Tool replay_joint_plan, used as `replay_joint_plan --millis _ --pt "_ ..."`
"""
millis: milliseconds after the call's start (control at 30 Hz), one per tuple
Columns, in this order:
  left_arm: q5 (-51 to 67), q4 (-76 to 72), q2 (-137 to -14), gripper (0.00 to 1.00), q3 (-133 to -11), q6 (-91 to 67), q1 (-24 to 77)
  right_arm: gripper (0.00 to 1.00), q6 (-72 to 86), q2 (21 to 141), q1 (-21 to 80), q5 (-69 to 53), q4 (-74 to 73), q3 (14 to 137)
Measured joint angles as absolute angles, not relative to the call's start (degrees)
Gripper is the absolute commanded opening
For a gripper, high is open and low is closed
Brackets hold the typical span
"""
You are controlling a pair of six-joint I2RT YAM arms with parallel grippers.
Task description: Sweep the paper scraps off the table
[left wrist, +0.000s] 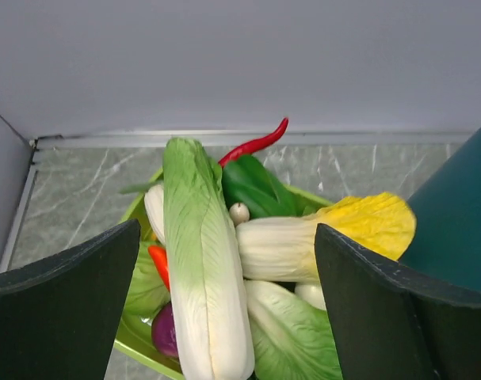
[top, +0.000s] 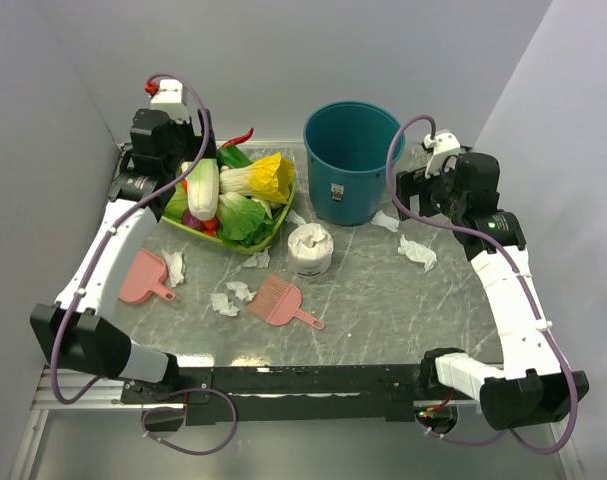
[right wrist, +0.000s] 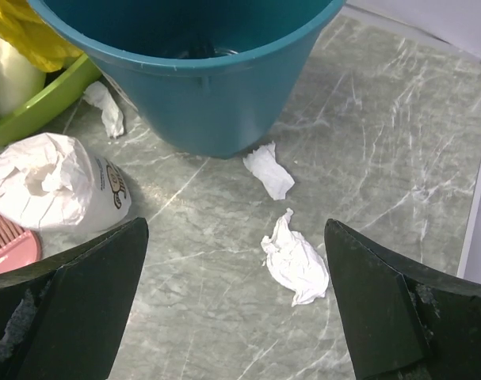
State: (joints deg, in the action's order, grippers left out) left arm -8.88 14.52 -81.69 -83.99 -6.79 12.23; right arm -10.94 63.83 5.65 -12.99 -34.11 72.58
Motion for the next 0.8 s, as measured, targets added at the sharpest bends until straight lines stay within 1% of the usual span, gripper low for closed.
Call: replay_joint_plan --millis 133,200,333,400,533,567,600,633,733,800 --pt "-8.5 13.4 -79.4 0.94 -83.9 -5.7 12.3 1.0 -11.3 63.4 5.8 -13.3 -34.3 72.7" --pt "-6.9 13.2 -78.4 0.91 -82.6 -3.3 12.3 1.0 -11.9 63.1 6.0 -13.8 -34.4 72.6" --pt "1.0 14.6 -74.4 0.92 -77.8 4.0 12.3 1.0 -15.2 60.8 7.6 -16.0 -34.5 71.4" --pt "7.1 16.1 -71.2 0.91 -75.1 8.3 12.5 1.0 -17.6 58.3 9.2 -17.6 -34.9 69.5" --pt "18.8 24.7 -66.3 0.86 -74.5 16.2 13.3 1.0 -23.1 54.5 12.8 -19.8 -36.7 66.0" --pt "22.3 29.0 -65.7 0.84 -75.6 18.9 13.6 1.0 -24.5 53.9 13.7 -20.3 -37.4 65.3" --pt "24.1 31.2 -65.6 0.81 -76.2 20.4 13.9 0.99 -25.8 53.4 14.5 -20.6 -38.2 64.6" --pt "25.8 34.2 -65.8 0.79 -76.9 22.2 14.1 1.0 -27.2 53.0 15.2 -20.9 -38.9 63.7" --pt "30.2 44.8 -66.4 0.76 -77.3 28.4 14.7 0.98 -30.4 52.1 17.6 -21.3 -41.6 60.7" --pt "31.8 51.4 -66.3 0.75 -74.6 32.5 15.3 0.96 -32.5 51.1 19.9 -21.5 -43.3 57.8"
